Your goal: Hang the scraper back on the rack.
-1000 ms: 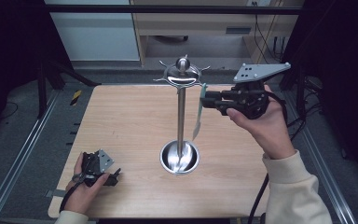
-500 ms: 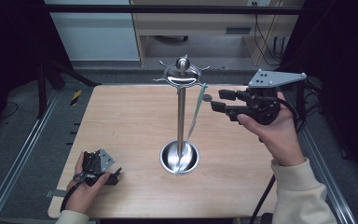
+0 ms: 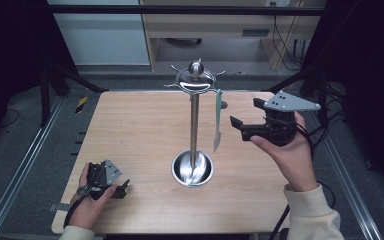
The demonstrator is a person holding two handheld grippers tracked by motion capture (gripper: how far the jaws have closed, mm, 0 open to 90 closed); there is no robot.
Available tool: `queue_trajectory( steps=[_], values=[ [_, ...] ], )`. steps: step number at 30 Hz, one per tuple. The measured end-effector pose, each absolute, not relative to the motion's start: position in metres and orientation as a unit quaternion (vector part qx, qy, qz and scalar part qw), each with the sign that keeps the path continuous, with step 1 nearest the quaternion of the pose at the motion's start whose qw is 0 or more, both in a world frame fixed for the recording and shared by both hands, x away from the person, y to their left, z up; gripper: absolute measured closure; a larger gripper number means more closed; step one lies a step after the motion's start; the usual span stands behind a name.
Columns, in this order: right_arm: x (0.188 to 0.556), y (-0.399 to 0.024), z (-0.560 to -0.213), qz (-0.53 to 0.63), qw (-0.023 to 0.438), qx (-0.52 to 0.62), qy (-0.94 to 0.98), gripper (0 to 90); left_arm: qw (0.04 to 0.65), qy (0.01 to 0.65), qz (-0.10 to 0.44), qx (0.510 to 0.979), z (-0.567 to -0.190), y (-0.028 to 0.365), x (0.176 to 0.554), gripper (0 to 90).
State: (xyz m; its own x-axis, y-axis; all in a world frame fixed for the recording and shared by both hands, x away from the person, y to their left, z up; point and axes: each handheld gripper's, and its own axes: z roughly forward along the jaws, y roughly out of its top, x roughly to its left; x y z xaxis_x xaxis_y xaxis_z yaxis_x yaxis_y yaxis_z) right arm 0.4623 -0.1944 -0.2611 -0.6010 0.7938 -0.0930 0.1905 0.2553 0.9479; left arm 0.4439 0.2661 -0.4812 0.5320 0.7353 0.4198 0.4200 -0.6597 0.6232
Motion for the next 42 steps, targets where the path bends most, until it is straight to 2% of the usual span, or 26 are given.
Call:
queue_trajectory(
  steps=[6, 42],
  values=[
    [0.459, -0.196, -0.276, 0.5, 0.305, 0.341, 0.735, 7.2, 0.229, 0.343, 0.344, 0.844, -0.482, 0.267, 0.444, 3.0],
    [0.466, -0.205, -0.38, 0.469, 0.296, 0.398, 0.731, 9.8, 0.226, 0.344, 0.342, 0.844, -0.481, 0.267, 0.445, 3.0]
  ],
)
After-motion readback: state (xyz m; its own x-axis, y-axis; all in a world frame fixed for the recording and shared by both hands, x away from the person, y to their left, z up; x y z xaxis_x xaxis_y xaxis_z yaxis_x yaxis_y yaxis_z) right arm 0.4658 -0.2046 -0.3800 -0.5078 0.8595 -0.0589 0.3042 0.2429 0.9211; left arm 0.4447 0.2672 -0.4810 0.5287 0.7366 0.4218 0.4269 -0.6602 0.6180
